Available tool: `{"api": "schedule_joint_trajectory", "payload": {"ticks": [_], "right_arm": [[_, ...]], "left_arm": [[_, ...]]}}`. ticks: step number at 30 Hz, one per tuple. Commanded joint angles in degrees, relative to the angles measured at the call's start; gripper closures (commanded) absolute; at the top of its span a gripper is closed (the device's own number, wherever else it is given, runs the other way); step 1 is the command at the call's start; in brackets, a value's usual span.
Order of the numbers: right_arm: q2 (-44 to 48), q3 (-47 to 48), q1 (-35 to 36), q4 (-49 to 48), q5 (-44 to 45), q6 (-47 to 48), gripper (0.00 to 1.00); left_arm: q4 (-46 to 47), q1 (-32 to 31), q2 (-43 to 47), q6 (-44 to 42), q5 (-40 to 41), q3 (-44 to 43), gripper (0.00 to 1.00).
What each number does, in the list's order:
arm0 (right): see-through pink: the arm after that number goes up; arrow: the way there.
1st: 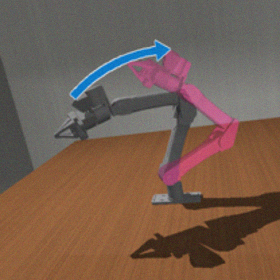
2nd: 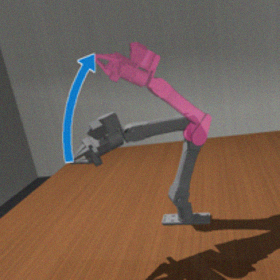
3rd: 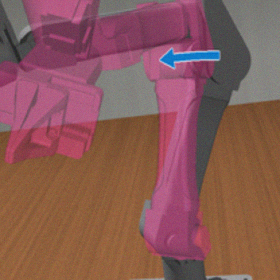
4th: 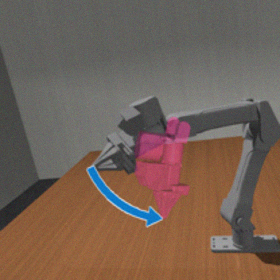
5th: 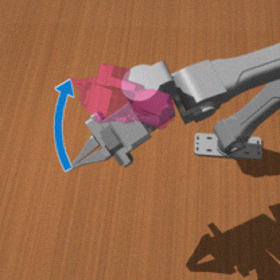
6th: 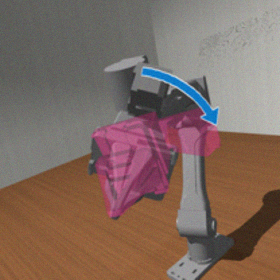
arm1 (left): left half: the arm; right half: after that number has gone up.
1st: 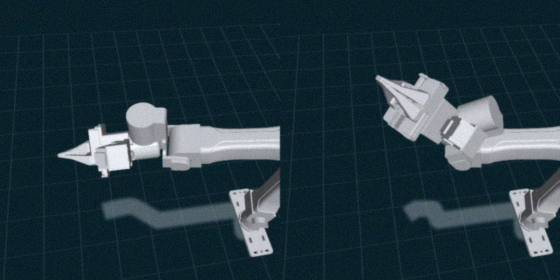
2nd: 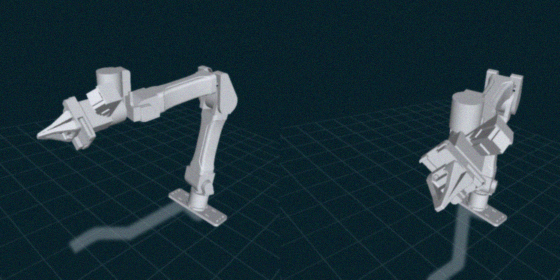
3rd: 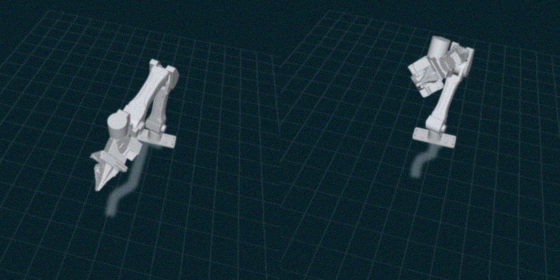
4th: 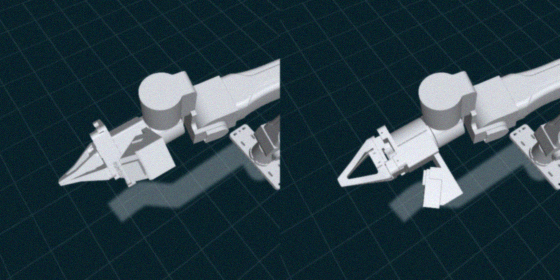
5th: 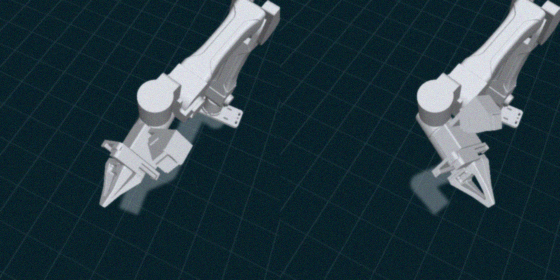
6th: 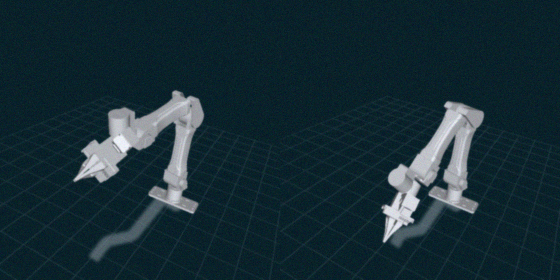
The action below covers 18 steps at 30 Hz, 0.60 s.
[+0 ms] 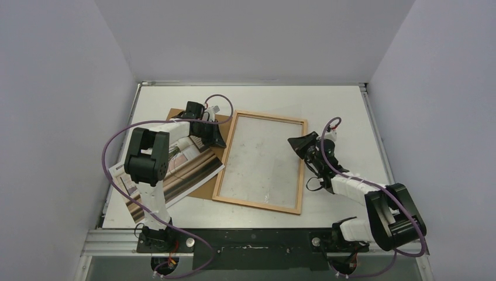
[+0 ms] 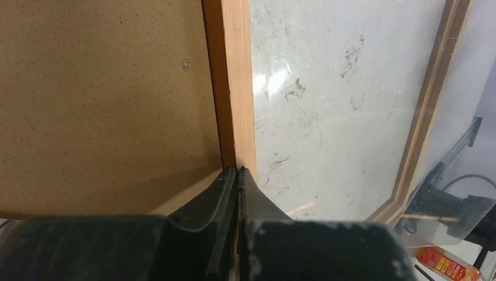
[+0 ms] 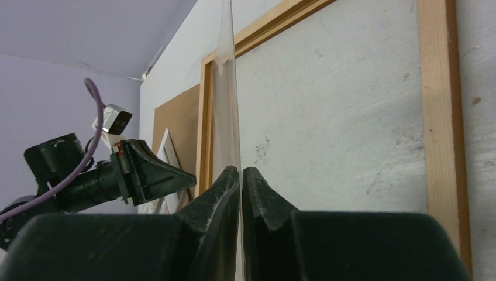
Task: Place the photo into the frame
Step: Place the photo frame item in the photo frame.
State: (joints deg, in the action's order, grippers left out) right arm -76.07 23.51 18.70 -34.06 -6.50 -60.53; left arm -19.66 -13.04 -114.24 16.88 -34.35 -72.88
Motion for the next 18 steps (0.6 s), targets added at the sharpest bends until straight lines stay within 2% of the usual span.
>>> {"api": "schedule_joint_trajectory", "payload": {"ticks": [1,11,18], "right_arm": [[5.06,4.71,0.07,-2.61,-2.29,-2.50,0.93],[6.52,9.56,3.63,0.83,-1.43,-9.24,0.95],[6.46,13.55,6.73,6.20,2.31,-7.07,0.95]], "left_arm": [[0.30,-0.49,-0.67,-0.60,-1.50,-0.04,1.00],[2.85,-0.54,-1.22,1.78,-3.21,2.17,1.00],[3.22,-0.41,-1.22,2.09,-3.47,2.41,1.00]]}}
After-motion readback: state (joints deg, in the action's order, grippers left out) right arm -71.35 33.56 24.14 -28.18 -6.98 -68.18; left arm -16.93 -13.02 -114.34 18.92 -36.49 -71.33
